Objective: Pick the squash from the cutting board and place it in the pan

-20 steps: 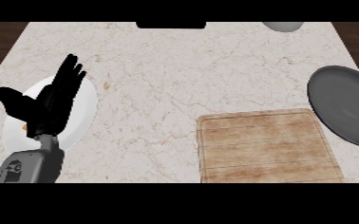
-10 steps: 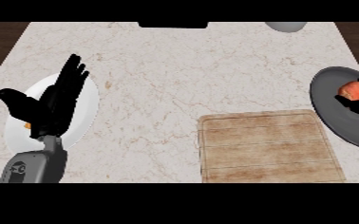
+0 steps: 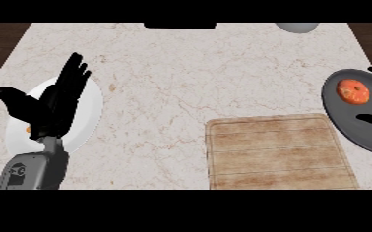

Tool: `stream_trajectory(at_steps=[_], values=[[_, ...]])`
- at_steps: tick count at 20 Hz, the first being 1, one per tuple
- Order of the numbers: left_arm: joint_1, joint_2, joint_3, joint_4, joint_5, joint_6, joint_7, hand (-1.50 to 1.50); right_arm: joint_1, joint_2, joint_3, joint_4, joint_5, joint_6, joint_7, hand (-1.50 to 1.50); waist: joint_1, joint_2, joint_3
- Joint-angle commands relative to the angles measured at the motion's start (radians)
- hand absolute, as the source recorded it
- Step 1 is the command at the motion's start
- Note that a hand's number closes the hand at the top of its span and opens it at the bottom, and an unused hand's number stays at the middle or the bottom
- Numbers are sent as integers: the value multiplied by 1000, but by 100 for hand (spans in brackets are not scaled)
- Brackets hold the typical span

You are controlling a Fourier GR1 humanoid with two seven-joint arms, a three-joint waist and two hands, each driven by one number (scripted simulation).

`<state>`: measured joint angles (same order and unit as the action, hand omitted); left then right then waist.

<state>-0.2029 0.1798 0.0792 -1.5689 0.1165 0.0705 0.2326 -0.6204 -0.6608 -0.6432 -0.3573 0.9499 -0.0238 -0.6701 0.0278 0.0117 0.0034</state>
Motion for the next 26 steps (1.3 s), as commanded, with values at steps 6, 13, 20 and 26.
stream_trajectory(at_steps=[6,13,20,26], values=[[59,-21,-21,-12,-27,9,-27,0,-44,-130,-200,125,-235,260,-97,-150,-5,-2,1],[30,1,12,-4,6,-10,-2,0,86,-317,-298,207,-345,564,-185,-150,-16,2,4],[43,3,21,-55,14,3,27,0,192,-376,-303,209,-389,777,-270,-150,-30,-8,7],[69,12,29,-76,31,-17,23,0,256,-360,-297,176,-417,751,-308,-150,-25,-9,7]])
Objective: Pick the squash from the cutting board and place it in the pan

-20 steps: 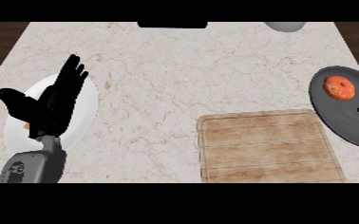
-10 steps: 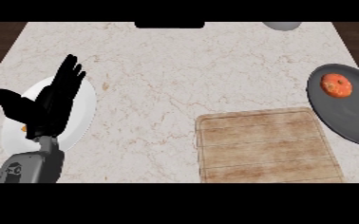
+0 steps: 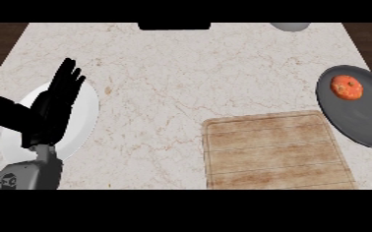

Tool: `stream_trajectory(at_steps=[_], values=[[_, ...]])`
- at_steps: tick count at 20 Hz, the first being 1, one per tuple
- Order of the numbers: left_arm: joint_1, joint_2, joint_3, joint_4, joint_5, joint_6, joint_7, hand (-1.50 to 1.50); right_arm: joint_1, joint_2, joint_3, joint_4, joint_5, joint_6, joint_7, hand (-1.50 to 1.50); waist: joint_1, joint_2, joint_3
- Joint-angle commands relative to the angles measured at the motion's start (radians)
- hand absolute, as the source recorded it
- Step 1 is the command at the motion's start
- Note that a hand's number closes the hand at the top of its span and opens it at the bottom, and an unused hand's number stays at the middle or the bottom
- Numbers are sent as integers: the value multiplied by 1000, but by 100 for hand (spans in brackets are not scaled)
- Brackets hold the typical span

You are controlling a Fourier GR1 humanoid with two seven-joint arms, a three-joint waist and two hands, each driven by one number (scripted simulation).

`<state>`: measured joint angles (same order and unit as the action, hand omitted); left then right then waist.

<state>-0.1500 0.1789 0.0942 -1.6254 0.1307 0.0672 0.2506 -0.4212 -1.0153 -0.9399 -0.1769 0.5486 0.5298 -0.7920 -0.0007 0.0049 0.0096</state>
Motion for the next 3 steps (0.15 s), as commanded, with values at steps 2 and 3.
stream_trajectory(at_steps=[2,3], values=[[-11,1,5,44,-8,-1,-19,0,51,2,5,-11,-23,187,-175,-150,-4,5,0],[-21,15,2,6,0,-8,23,0,78,-12,10,-17,-26,214,-197,-150,-9,-1,0]])
